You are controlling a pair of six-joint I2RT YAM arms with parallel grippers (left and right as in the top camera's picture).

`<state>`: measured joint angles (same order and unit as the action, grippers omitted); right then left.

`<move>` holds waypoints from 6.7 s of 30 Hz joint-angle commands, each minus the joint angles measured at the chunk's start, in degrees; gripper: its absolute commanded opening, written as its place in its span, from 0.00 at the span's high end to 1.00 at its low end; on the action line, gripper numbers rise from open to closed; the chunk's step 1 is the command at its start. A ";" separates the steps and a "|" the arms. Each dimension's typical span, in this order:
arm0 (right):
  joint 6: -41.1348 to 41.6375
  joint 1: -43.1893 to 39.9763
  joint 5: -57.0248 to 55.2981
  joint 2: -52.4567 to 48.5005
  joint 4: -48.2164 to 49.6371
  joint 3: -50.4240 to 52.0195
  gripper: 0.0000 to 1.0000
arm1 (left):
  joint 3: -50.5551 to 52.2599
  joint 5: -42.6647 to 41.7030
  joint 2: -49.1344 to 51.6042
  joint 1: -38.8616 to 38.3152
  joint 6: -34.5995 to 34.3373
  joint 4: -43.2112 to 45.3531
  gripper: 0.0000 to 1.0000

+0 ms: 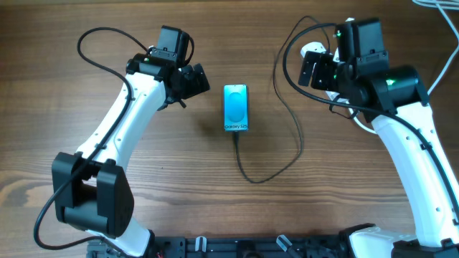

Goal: Plug charger to phone and switch on socket

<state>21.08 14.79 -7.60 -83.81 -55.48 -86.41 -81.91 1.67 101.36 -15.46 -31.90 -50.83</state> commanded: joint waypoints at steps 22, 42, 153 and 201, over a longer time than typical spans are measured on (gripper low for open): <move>-15.10 -19.58 -2.10 -17.92 19.78 -0.85 0.00 | 0.15 0.79 -0.11 0.31 -0.52 -0.04 0.00; -22.77 -22.91 0.48 -28.41 33.57 -0.57 0.00 | 0.15 0.79 -0.11 0.31 -0.52 -0.04 0.00; -20.50 -23.43 16.70 -41.79 25.83 1.64 0.00 | 0.15 0.79 -0.11 0.31 -0.52 -0.04 0.00; -8.68 -23.98 11.47 34.18 0.76 22.40 0.00 | 0.15 0.79 -0.11 0.31 -0.52 -0.04 0.00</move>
<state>11.77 -9.54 4.23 -47.55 -54.72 -64.51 -81.91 1.67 101.36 -15.46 -32.05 -50.83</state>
